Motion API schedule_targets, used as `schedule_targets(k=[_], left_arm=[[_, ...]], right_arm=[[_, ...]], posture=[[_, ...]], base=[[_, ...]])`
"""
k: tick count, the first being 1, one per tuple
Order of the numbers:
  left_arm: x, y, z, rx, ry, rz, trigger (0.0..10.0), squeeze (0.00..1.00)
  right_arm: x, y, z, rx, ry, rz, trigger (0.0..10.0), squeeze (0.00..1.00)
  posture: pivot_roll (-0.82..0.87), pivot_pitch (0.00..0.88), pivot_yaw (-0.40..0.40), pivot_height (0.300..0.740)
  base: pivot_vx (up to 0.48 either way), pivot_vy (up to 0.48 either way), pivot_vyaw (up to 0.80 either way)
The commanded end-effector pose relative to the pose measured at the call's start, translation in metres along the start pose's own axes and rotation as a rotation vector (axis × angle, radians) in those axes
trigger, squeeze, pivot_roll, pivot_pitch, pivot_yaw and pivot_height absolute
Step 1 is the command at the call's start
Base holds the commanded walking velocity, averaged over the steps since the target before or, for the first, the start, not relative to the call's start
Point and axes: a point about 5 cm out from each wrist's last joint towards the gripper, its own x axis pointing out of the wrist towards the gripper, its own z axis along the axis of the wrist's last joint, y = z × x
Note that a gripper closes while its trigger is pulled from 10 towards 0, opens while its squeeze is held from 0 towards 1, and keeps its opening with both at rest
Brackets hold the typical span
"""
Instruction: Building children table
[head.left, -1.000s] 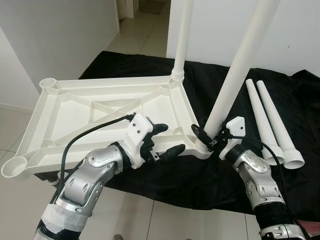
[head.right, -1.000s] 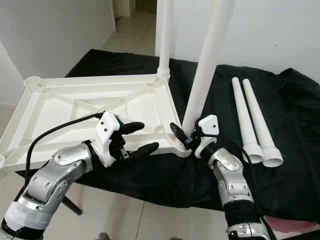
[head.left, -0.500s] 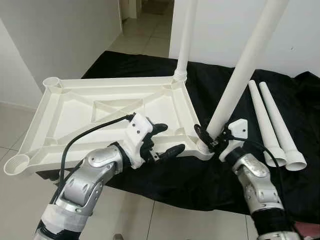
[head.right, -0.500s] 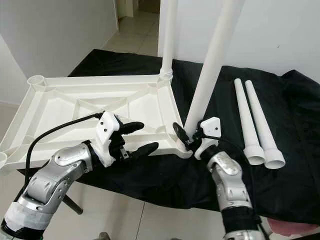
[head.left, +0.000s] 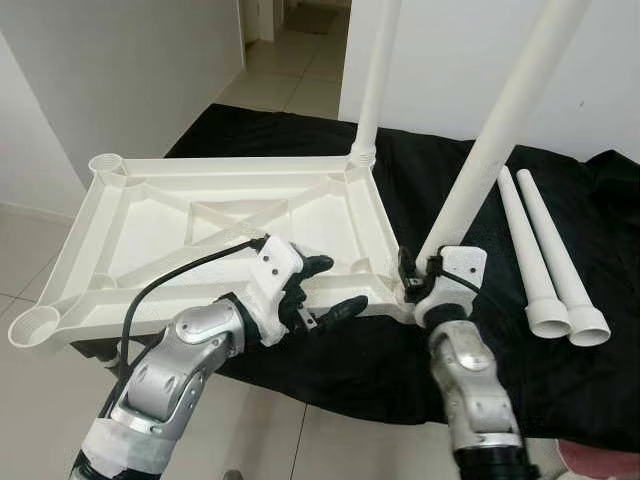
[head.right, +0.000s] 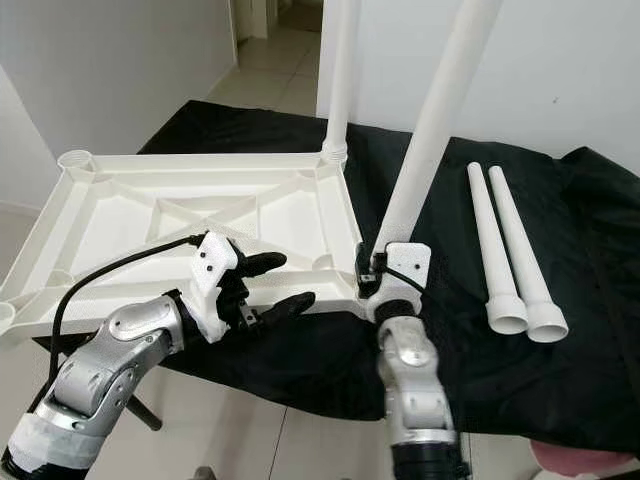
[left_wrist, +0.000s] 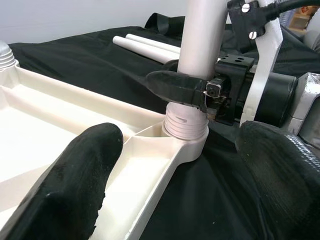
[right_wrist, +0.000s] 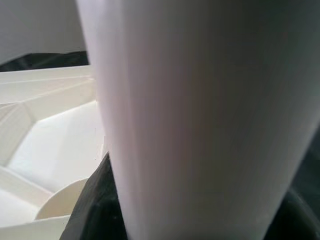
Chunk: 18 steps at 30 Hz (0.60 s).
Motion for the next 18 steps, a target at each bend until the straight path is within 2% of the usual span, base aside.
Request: schedule_targets(k=[1,5,6,8,17,18], left_arm=[[-0.003,0.002,0.001,0.017,0.007,0.041,10.0,0.00],[-0.005,0.004,-0.001,0.024,0.022,0.046,10.0,0.00],[-0.006,0.005,-0.002,0.032,0.029,0.047,10.0,0.00],[-0.007,0.006,-0.003,0.041,0.035,0.049,10.0,0.00],[-0.013,0.010,-0.012,0.055,0.091,0.031,10.0,0.00],[-0.014,0.010,-0.015,0.052,0.105,0.028,10.0,0.00]], right_arm=[[-0.005,-0.008,-0.011,0.017,0.062,-0.082,10.0,0.00],[-0.007,-0.005,-0.004,0.023,0.020,-0.080,10.0,0.00],[-0.008,-0.007,-0.001,0.026,-0.001,-0.068,10.0,1.00],[-0.008,-0.009,0.003,0.044,-0.027,-0.044,10.0,1.00],[-0.019,-0.016,0.013,0.004,-0.113,0.017,10.0,1.00],[-0.022,-0.017,0.013,0.004,-0.116,0.028,10.0,0.00]], posture=[[-0.03,0.012,-0.020,0.740],[-0.03,0.015,-0.017,0.740],[-0.03,0.017,-0.017,0.740],[-0.03,0.021,-0.014,0.740],[-0.03,0.026,-0.009,0.740],[-0.03,0.025,-0.008,0.740]], base=[[0.000,0.000,0.00],[0.000,0.000,0.00],[0.000,0.000,0.00],[0.000,0.000,0.00],[0.000,0.000,0.00],[0.000,0.000,0.00]])
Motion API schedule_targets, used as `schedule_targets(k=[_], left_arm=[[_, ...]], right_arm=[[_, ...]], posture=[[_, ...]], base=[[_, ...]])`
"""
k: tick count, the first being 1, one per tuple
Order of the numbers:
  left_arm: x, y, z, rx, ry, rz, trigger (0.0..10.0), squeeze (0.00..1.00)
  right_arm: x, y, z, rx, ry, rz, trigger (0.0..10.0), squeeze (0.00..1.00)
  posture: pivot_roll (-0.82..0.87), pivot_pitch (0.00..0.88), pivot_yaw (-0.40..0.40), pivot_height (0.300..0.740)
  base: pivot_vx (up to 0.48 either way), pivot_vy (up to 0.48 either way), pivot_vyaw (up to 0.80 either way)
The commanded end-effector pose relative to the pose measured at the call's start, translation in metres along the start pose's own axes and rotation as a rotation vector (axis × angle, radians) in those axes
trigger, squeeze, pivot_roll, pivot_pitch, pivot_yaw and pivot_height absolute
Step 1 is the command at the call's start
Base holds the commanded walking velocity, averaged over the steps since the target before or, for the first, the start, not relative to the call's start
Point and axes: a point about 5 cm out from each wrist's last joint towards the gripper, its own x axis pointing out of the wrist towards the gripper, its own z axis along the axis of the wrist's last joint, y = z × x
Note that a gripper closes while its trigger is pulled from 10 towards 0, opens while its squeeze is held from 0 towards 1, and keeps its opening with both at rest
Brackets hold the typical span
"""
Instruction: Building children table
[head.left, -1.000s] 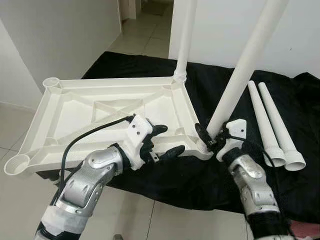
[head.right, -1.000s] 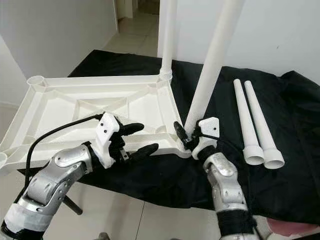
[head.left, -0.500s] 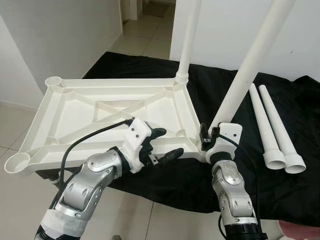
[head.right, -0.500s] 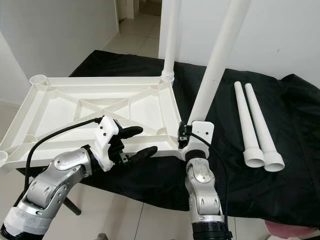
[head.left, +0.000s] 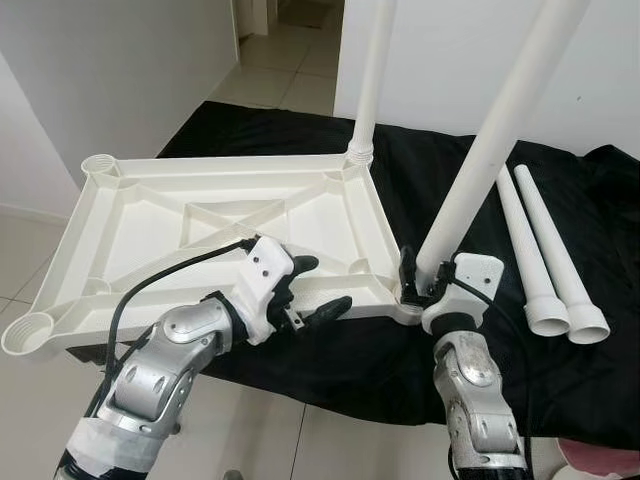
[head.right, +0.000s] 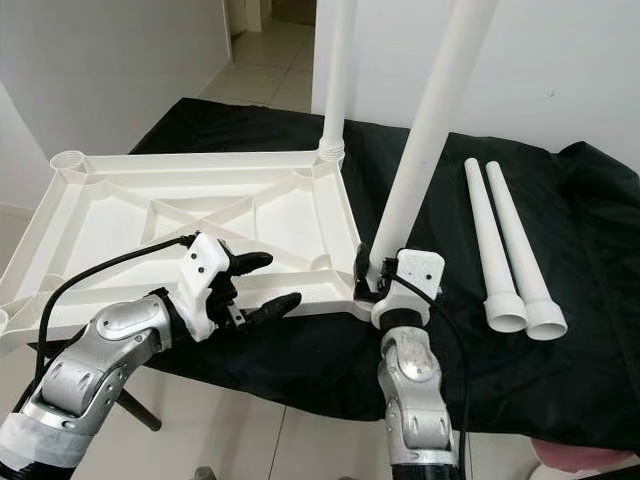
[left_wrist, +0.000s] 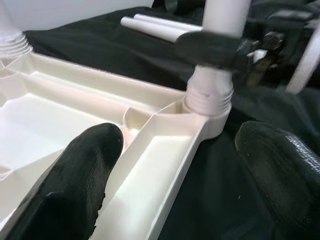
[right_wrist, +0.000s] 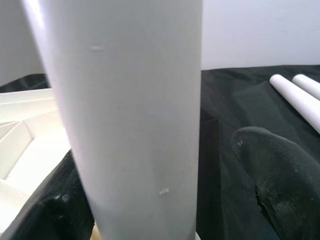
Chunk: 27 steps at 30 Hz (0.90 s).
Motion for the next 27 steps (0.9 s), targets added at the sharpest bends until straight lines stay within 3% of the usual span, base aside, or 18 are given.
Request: schedule_targets(k=[1,7,16,26,27], left_arm=[[-0.002,-0.001,-0.010,-0.008,0.043,-0.015,10.0,0.00],[-0.004,0.007,-0.025,0.015,0.135,0.032,10.0,0.00],[-0.012,0.035,-0.045,0.090,0.302,0.177,10.0,0.00],[-0.019,0.052,-0.049,0.059,0.339,0.248,10.0,0.00],[-0.020,0.053,-0.049,0.054,0.342,0.249,9.5,0.00]], right_arm=[[-0.004,-0.002,0.003,0.009,-0.020,0.012,10.0,0.00],[-0.008,-0.004,0.002,0.010,-0.023,0.026,10.0,0.00],[-0.013,0.002,0.006,0.051,-0.069,0.055,10.0,0.00],[-0.016,0.000,0.005,0.046,-0.067,0.043,10.0,0.00],[-0.016,0.000,0.005,0.046,-0.068,0.043,10.0,0.00]], posture=[[-0.03,0.026,-0.006,0.740],[-0.03,0.025,0.006,0.740],[-0.03,0.027,0.031,0.740],[-0.03,0.035,0.045,0.740],[-0.03,0.035,0.045,0.740]], base=[[0.000,0.000,0.00],[0.000,0.000,0.00],[0.000,0.000,0.00],[0.000,0.000,0.00],[0.000,0.000,0.00]])
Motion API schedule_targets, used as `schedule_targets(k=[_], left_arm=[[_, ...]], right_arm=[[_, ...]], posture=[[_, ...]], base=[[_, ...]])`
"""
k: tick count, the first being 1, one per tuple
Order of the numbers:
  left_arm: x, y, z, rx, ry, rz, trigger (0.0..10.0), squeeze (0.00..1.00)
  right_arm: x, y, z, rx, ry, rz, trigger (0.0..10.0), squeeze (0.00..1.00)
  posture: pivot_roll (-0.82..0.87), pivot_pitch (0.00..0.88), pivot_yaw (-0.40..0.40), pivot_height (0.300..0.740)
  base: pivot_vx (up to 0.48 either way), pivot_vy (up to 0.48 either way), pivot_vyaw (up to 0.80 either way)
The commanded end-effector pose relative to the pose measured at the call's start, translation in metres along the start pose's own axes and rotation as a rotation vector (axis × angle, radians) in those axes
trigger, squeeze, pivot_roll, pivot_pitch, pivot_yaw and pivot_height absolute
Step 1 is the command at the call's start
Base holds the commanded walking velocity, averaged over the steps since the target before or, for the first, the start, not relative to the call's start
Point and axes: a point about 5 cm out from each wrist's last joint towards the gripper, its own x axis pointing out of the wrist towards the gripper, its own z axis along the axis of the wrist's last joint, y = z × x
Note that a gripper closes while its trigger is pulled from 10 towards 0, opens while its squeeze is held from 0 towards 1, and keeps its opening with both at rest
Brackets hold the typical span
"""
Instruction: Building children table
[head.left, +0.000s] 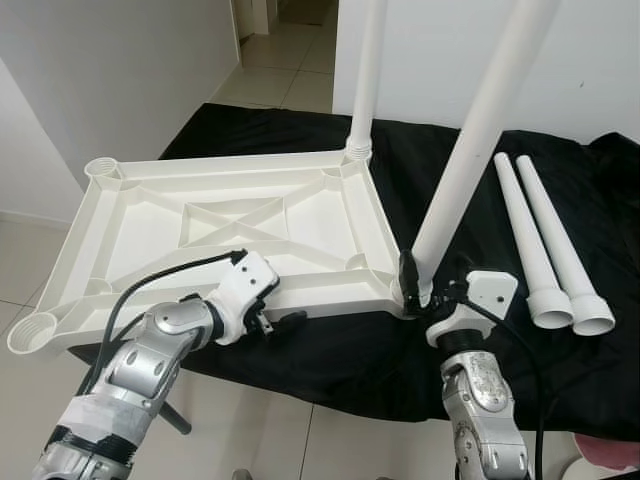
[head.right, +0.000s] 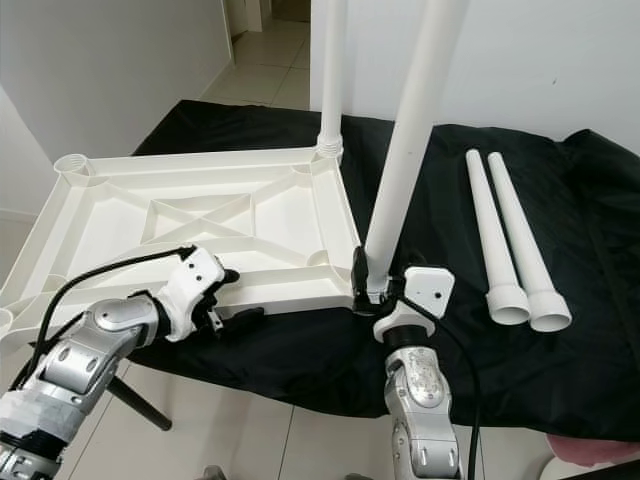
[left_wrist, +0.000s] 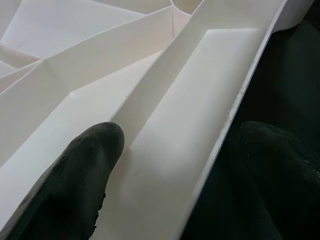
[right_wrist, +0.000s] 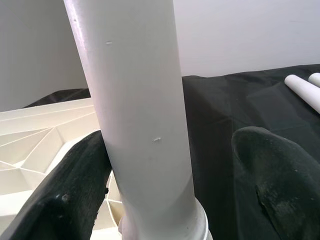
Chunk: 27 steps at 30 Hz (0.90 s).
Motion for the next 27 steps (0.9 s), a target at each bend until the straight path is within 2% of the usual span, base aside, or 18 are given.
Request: schedule_targets(k=[1,2,3,6,7,11,14,19,21,27], left_arm=[[-0.008,0.017,-0.010,-0.025,0.057,0.131,9.5,0.00],[-0.008,0.017,-0.010,-0.025,0.057,0.131,9.5,0.00],[-0.009,0.018,-0.009,-0.026,0.059,0.124,8.8,0.00],[-0.010,0.016,-0.007,-0.027,0.049,0.091,8.7,0.00],[-0.013,0.010,-0.001,-0.019,0.014,0.020,10.0,0.00],[-0.016,0.000,0.009,0.006,-0.051,-0.071,10.0,0.00],[-0.016,-0.002,0.011,0.008,-0.070,-0.099,10.0,0.00],[-0.017,-0.003,0.010,0.010,-0.055,-0.123,10.0,0.00],[-0.017,-0.003,0.006,-0.014,-0.032,-0.137,10.0,0.00],[-0.024,-0.014,0.006,0.022,-0.040,-0.237,10.0,0.00]], right_arm=[[-0.002,-0.003,0.001,-0.001,-0.012,-0.017,10.0,0.00],[-0.002,-0.003,0.001,-0.001,-0.012,-0.017,10.0,0.00],[-0.002,-0.004,0.001,-0.002,-0.014,-0.020,10.0,0.00],[-0.002,-0.004,0.001,-0.004,-0.014,-0.023,10.0,0.00],[-0.002,-0.005,0.001,-0.006,-0.013,-0.027,10.0,0.00],[-0.003,-0.005,0.000,-0.007,-0.011,-0.034,10.0,0.00],[-0.003,-0.005,-0.001,-0.006,-0.011,-0.038,10.0,0.00],[-0.003,-0.007,-0.002,-0.012,-0.008,-0.044,10.0,0.00],[-0.003,-0.007,-0.002,-0.012,-0.008,-0.045,10.0,0.00],[-0.002,-0.008,-0.003,-0.015,-0.008,-0.048,10.0,0.00]], posture=[[-0.03,0.036,0.047,0.740],[-0.03,0.036,0.047,0.740],[-0.03,0.036,0.050,0.740],[-0.03,0.037,0.051,0.740],[-0.03,0.037,0.055,0.740],[-0.03,0.037,0.058,0.740],[-0.03,0.037,0.061,0.740],[-0.03,0.035,0.061,0.740],[-0.03,0.033,0.062,0.740],[-0.03,0.028,0.063,0.740]], base=[[0.000,0.000,0.00],[0.000,0.000,0.00],[0.000,0.000,0.00],[0.000,0.000,0.00],[0.000,0.000,0.00],[0.000,0.000,0.00],[0.000,0.000,0.00],[0.000,0.000,0.00],[0.000,0.000,0.00],[0.000,0.000,0.00]])
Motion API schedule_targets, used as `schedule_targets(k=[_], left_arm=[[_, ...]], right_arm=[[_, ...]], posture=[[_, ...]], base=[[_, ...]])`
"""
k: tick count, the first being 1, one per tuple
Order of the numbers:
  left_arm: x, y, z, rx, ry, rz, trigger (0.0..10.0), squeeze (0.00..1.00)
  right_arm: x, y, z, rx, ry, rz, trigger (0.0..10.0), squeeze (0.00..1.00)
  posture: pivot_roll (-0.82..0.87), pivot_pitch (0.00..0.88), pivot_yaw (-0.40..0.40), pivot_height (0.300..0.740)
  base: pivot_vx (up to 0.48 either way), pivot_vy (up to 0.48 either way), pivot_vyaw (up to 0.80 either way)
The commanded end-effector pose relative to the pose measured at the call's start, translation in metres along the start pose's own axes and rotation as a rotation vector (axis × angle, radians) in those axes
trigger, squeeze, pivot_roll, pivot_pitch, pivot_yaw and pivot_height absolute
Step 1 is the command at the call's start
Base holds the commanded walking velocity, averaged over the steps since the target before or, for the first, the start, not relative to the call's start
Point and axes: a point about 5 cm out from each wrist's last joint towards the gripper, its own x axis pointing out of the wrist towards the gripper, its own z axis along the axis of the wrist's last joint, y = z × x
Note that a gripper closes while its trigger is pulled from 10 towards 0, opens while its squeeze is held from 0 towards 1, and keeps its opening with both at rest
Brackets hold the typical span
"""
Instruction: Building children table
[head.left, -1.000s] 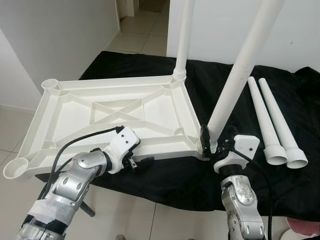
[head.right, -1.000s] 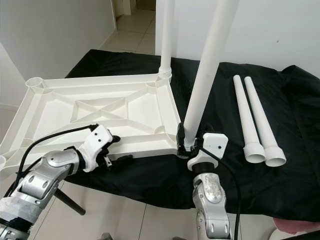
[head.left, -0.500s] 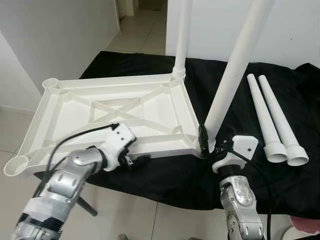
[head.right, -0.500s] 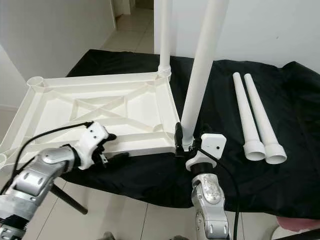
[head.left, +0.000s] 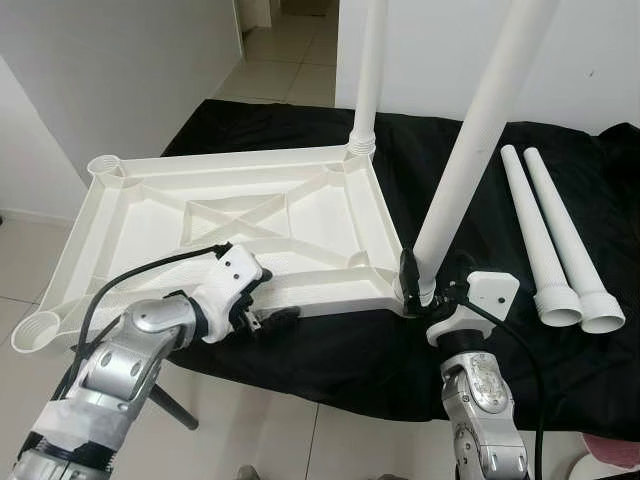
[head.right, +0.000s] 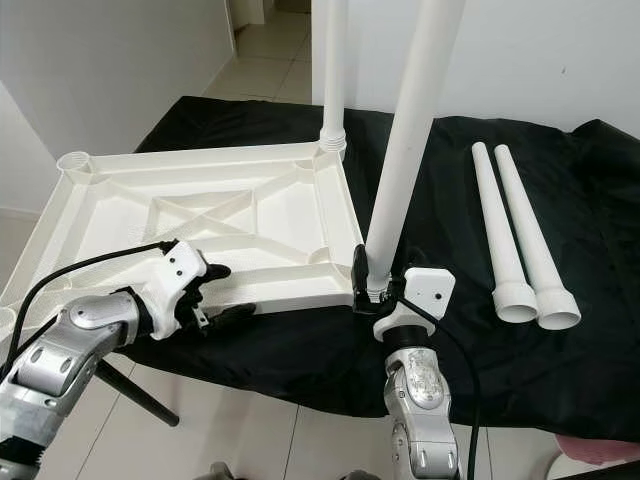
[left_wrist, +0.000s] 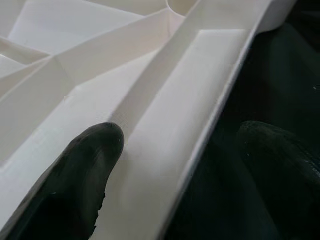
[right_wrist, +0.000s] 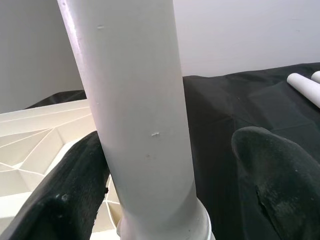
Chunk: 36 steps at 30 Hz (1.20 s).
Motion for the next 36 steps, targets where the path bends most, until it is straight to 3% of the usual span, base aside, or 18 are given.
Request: schedule_targets(k=[1,10,15,21,22,25,26,27,28,36], left_arm=[[-0.002,-0.012,0.001,0.016,-0.002,-0.179,10.0,0.00],[0.005,-0.013,-0.008,0.033,0.052,-0.157,10.0,0.00],[0.010,-0.001,-0.023,0.023,0.156,-0.051,10.0,0.00],[0.013,0.008,-0.023,-0.023,0.166,0.017,10.0,0.00],[0.014,0.011,-0.022,-0.027,0.163,0.034,4.5,0.00],[0.015,0.014,-0.021,-0.024,0.160,0.049,4.5,0.00],[0.015,0.015,-0.021,-0.029,0.157,0.054,2.9,0.00],[0.015,0.015,-0.021,-0.029,0.157,0.054,2.9,0.00],[0.016,0.016,-0.021,-0.033,0.155,0.056,0.0,0.00],[0.034,0.022,0.003,-0.025,0.056,0.086,0.0,0.00]], right_arm=[[-0.002,-0.008,-0.004,-0.008,0.017,-0.044,10.0,0.00],[-0.005,-0.007,-0.009,-0.022,0.029,-0.015,10.0,0.00],[-0.009,-0.007,-0.012,-0.006,0.048,0.009,10.0,0.00],[-0.008,-0.006,-0.013,-0.013,0.048,0.015,10.0,0.00],[-0.008,-0.006,-0.013,-0.011,0.048,0.012,10.0,0.00],[-0.008,-0.006,-0.013,-0.009,0.047,0.010,10.0,0.00],[-0.008,-0.006,-0.013,-0.010,0.046,0.011,10.0,0.00],[-0.008,-0.006,-0.013,-0.010,0.046,0.011,10.0,0.00],[-0.008,-0.006,-0.013,-0.010,0.046,0.012,10.0,0.00],[-0.005,-0.007,-0.014,-0.012,0.047,-0.006,10.0,0.00]], posture=[[-0.03,0.028,0.063,0.740],[-0.03,0.029,0.059,0.740],[-0.04,0.037,0.064,0.740],[-0.04,0.037,0.066,0.740],[-0.04,0.037,0.067,0.740],[-0.04,0.037,0.067,0.740],[-0.04,0.036,0.067,0.740],[-0.04,0.036,0.067,0.740],[-0.04,0.036,0.067,0.740],[-0.05,0.031,0.063,0.740]], base=[[0.000,0.000,0.00],[0.000,0.000,0.00],[0.000,0.000,0.00],[0.000,0.000,0.00],[0.000,0.000,0.00],[0.000,0.000,0.00],[0.000,0.000,0.00],[0.000,0.000,0.00],[0.000,0.000,0.00],[0.000,0.000,0.00]])
